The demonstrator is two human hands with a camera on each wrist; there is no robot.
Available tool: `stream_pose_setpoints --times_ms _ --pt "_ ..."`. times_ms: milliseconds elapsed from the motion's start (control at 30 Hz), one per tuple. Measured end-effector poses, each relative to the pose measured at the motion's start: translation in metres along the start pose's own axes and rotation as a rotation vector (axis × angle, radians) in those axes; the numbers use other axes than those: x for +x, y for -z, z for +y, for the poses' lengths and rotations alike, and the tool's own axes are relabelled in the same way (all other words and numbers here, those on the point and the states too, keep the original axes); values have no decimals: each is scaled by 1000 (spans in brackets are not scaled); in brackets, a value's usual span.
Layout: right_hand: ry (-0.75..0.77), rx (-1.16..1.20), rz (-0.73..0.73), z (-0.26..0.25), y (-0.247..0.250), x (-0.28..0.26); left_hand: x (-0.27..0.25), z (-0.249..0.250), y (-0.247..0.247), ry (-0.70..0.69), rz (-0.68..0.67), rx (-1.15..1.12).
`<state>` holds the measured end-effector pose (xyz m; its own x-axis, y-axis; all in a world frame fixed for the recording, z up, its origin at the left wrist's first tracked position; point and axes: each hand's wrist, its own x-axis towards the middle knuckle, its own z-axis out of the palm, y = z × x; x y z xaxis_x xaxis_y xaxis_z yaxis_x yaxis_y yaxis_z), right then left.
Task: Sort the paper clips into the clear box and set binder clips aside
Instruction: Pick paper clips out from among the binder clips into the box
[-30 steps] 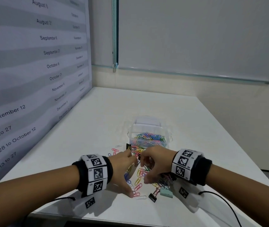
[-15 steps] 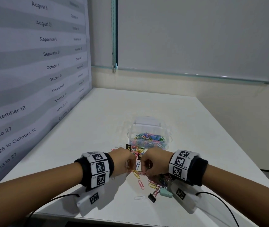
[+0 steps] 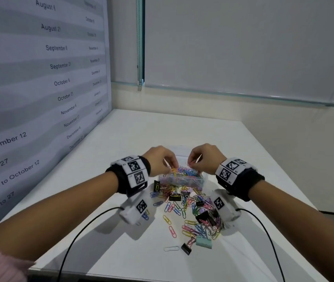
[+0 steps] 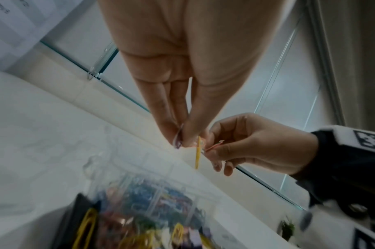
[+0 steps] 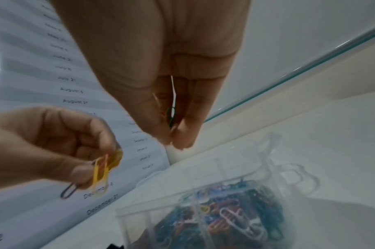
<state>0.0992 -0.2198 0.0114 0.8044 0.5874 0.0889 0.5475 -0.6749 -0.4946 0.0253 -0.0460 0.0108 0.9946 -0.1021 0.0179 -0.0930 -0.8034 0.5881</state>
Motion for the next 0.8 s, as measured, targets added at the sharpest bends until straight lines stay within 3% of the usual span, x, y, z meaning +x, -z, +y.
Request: stream_pose_setpoints --times_ms 133,267,567,800 --pt "-51 -53 113 6 -1 6 25 10 3 -3 111 -21" --pt "-20 -140 15 4 -7 -3 39 12 -4 30 152 3" --pt "185 -253 -369 -10 -37 -39 19 -13 -8 23 -37 81" --pt "233 -434 -440 -5 -42 -41 -29 -37 -12 70 -306 206"
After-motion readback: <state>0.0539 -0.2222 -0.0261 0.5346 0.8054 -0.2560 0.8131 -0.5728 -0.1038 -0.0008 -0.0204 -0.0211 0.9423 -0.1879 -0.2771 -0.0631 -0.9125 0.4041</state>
